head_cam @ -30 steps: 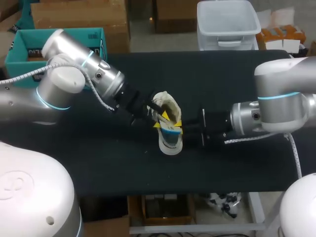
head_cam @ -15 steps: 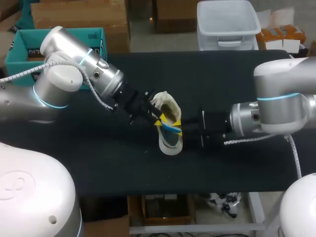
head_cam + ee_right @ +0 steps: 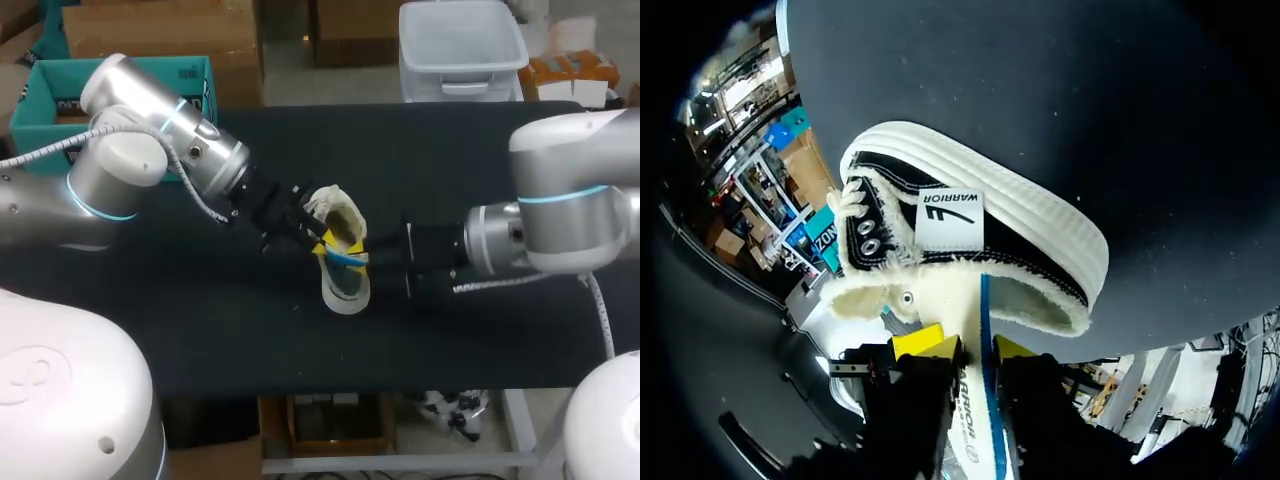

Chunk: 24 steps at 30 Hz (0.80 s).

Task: Open the shoe tongue, take the insole out of the shoe, put the insole back into the shoe, and pack the shoe into the shoebox

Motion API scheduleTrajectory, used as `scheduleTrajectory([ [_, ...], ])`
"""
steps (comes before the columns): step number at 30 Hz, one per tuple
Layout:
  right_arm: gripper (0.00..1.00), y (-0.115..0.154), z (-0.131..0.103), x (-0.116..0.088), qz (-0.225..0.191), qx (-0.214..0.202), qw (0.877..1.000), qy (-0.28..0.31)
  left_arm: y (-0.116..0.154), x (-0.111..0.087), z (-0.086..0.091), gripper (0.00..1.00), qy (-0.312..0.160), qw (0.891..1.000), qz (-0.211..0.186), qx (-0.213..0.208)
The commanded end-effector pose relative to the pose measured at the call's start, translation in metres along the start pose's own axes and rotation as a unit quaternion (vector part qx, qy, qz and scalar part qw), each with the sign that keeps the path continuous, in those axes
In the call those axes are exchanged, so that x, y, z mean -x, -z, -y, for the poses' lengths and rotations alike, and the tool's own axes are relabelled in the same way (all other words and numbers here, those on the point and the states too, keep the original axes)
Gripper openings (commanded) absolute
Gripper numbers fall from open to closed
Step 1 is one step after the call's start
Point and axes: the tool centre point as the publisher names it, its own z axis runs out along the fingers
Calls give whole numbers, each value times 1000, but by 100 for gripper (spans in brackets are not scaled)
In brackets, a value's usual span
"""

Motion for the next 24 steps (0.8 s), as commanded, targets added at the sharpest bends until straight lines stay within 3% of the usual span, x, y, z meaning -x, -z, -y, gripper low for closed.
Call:
scheduleTrajectory([
  [1, 0, -5, -8, -3, 5, -10, 1000, -1, -4, -1, -1, 0, -1, 1000, 1, 1],
  [6, 0, -6, -12, -3, 5, -12, 1000, 1, -3, 1, -3, 0, -1, 1000, 0, 4],
  [18, 0, -16, -37, -6, 15, -2, 1000, 1, -14, 9, -39, 0, 28, 999, 0, 23],
  [24, 0, -16, -40, -7, 19, -1, 1000, -3, -14, 10, -44, 0, 38, 999, 2, 23],
])
